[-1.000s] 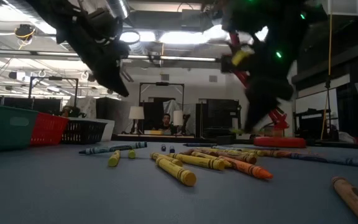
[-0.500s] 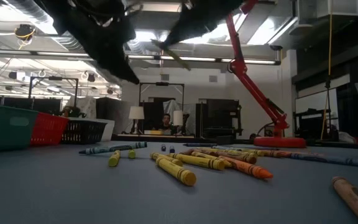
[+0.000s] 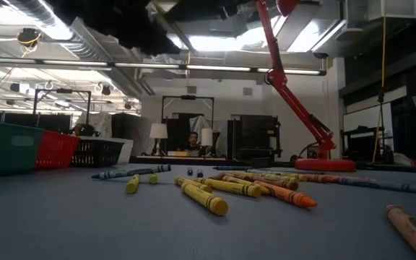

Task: Sort crayons
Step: Put the green crayon into the black bin

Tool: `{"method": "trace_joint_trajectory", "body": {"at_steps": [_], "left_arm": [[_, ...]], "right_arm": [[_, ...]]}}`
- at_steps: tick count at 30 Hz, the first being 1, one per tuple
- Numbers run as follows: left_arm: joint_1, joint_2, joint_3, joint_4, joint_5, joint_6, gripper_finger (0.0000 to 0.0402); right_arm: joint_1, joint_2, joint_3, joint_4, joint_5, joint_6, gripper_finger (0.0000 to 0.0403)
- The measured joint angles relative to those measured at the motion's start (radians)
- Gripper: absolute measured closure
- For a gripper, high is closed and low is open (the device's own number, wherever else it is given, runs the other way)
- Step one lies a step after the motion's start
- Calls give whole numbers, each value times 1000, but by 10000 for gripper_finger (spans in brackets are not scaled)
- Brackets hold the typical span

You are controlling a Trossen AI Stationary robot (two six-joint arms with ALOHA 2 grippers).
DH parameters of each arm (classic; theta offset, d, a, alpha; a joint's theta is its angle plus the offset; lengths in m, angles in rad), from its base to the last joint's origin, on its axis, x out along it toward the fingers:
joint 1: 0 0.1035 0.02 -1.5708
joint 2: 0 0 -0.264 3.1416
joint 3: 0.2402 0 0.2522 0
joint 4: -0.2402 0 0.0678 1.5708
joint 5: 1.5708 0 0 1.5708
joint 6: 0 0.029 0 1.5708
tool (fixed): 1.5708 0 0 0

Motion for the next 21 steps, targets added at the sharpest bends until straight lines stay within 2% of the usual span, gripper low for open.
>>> {"method": "trace_joint_trajectory", "body": {"at_steps": [8, 16, 21], "left_arm": [[-38, 0, 0, 94, -4, 9, 317], [-48, 0, 0, 143, -4, 9, 317], [-48, 0, 0, 140, -31, 9, 338]], "right_arm": [[0, 0, 0, 112, 0, -29, 387], [0, 0, 0, 118, 0, -29, 387], [0, 0, 0, 116, 1, -29, 387]]}}
